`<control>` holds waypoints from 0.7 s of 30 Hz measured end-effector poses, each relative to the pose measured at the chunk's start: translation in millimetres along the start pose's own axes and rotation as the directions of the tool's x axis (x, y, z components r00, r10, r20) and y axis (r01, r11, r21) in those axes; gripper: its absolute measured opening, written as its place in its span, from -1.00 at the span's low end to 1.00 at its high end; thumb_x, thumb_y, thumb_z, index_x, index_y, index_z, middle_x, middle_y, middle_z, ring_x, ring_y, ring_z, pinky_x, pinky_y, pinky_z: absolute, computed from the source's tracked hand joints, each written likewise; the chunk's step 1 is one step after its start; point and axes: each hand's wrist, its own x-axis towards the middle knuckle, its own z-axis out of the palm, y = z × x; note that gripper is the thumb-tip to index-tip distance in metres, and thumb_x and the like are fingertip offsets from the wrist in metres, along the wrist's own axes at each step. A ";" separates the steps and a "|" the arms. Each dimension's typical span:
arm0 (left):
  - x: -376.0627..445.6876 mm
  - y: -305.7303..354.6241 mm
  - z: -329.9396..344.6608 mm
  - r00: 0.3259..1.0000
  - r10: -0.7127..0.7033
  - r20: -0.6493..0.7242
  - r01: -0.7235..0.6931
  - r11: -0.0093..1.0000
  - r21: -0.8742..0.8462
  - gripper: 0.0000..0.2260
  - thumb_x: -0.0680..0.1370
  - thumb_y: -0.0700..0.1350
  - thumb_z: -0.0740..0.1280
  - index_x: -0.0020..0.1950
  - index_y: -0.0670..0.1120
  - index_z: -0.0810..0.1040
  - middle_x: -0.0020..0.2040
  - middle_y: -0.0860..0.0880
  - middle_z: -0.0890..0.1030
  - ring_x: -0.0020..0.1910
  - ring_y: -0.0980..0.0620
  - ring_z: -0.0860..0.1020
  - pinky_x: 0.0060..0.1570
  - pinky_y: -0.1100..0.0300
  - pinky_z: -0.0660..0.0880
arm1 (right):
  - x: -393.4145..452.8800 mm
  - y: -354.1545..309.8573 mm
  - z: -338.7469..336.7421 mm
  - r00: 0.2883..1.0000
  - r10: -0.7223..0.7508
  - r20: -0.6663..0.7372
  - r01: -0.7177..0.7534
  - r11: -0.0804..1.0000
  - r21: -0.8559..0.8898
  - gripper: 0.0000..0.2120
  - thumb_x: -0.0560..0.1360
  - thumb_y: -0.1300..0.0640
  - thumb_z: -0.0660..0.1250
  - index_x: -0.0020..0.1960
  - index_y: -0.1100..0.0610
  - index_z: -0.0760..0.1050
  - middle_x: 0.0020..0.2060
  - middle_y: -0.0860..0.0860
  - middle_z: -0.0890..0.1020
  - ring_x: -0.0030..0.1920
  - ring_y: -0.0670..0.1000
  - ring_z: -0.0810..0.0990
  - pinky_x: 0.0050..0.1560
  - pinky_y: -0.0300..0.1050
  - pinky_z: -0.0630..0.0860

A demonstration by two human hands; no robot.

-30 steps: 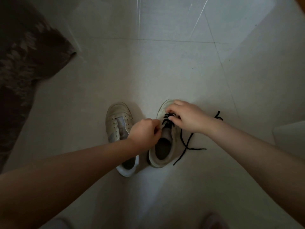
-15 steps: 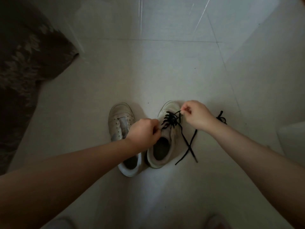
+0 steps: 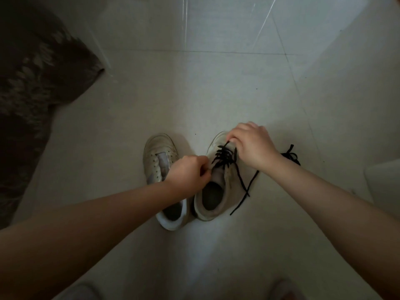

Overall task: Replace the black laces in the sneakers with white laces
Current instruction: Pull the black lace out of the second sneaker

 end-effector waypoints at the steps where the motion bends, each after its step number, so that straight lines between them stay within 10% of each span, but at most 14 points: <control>1: 0.0 -0.1 0.0 1.000 0.001 0.004 -0.001 1.000 0.001 -0.85 0.52 -0.06 0.28 -0.20 -0.09 0.47 -0.26 -0.06 0.55 -0.29 -0.04 0.50 -0.34 0.18 0.36 | -0.3 4.1 -1.4 0.998 0.067 -0.009 -0.066 0.997 0.051 -0.81 0.55 0.21 0.21 0.03 0.08 0.59 -0.01 0.01 0.58 0.09 0.11 0.49 0.00 -0.09 0.27; 6: 1.5 1.7 0.4 1.000 0.026 0.004 -0.026 1.000 0.009 -0.86 0.52 -0.06 0.28 -0.21 -0.05 0.44 -0.24 -0.03 0.53 -0.26 -0.05 0.51 -0.30 0.16 0.38 | -0.9 -7.1 -4.6 0.991 -0.066 0.120 0.047 0.988 0.149 -0.75 0.55 0.17 0.24 0.20 0.01 0.52 0.12 -0.05 0.55 0.18 0.04 0.47 0.17 -0.04 0.37; 11: 1.5 0.9 0.8 1.000 0.028 0.002 -0.028 1.000 -0.001 -0.84 0.50 -0.06 0.30 -0.24 -0.01 0.37 -0.29 0.02 0.48 -0.25 -0.08 0.51 -0.30 0.17 0.34 | 2.3 -27.0 -2.1 0.903 -0.275 0.330 0.348 0.918 -0.188 -0.75 0.53 0.18 0.19 0.16 0.03 0.52 0.04 -0.01 0.50 0.20 0.05 0.38 0.18 -0.05 0.22; 17: 0.8 0.6 2.0 0.999 0.035 -0.003 -0.035 0.999 0.016 -0.83 0.50 -0.06 0.30 -0.26 -0.03 0.38 -0.29 0.00 0.49 -0.27 -0.07 0.51 -0.30 0.16 0.36 | 8.3 -18.6 -5.0 0.953 -0.240 0.184 0.275 0.941 -0.198 -0.81 0.50 0.30 0.22 0.05 0.10 0.47 0.02 0.00 0.45 0.10 0.05 0.38 0.06 -0.09 0.24; 21: 0.3 0.1 2.9 0.999 0.050 -0.003 -0.050 0.999 0.011 -0.82 0.51 -0.05 0.30 -0.25 0.00 0.34 -0.28 0.02 0.47 -0.28 -0.05 0.49 -0.32 0.17 0.30 | 7.7 -26.1 -4.3 0.894 -0.268 0.358 0.310 0.949 -0.065 -0.73 0.53 0.21 0.20 0.19 0.01 0.47 0.14 -0.04 0.47 0.19 0.02 0.39 0.18 -0.05 0.25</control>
